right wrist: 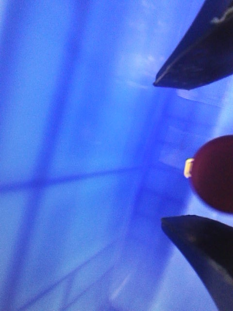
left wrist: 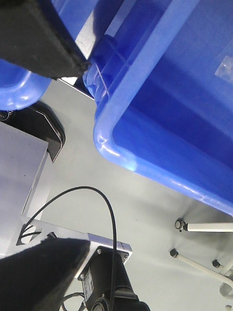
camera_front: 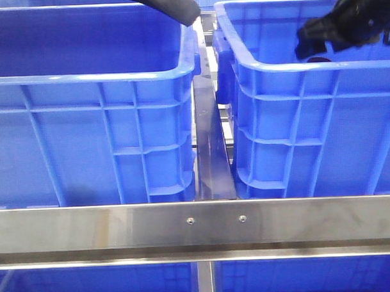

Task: Pick red and yellow buttons and place in box
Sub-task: 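Carry the red button with the right gripper into the empty bin, release, then lower the left gripper into the button bin and grasp a yellow-capped button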

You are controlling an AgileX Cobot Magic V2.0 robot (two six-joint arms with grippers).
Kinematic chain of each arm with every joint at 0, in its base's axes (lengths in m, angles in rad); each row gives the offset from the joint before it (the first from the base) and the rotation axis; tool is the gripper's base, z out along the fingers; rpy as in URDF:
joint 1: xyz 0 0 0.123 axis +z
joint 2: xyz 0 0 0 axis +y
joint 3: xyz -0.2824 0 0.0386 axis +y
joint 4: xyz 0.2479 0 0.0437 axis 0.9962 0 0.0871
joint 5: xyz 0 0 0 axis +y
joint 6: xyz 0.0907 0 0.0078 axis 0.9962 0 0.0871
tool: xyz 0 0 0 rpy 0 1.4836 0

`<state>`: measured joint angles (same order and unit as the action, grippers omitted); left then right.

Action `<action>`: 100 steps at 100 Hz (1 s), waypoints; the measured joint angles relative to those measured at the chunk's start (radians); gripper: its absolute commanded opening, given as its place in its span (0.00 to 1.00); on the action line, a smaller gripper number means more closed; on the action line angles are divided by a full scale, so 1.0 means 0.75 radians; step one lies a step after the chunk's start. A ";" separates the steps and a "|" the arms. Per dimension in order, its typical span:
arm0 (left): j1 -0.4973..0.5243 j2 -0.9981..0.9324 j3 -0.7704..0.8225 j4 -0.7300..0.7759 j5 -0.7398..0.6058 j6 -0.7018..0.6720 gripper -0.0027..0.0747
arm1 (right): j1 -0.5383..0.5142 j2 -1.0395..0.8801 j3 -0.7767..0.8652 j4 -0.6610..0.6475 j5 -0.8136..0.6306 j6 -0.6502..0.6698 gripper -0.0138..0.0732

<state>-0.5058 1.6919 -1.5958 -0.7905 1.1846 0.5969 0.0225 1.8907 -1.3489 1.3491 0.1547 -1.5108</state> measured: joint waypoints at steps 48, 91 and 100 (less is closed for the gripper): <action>0.000 0.000 0.000 0.000 0.000 0.000 0.83 | 0.000 -0.434 0.284 0.000 0.014 0.000 0.62; 0.000 0.000 0.000 0.011 0.000 0.000 0.83 | 0.000 -0.982 0.651 0.003 0.195 0.043 0.09; 0.000 0.000 0.000 0.017 0.000 0.000 0.83 | 0.000 -1.084 0.721 0.017 0.212 0.053 0.09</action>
<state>-0.5058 1.6919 -1.5958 -0.7776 1.1846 0.5969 0.0225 1.0779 -0.8078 1.3621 0.3134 -1.4714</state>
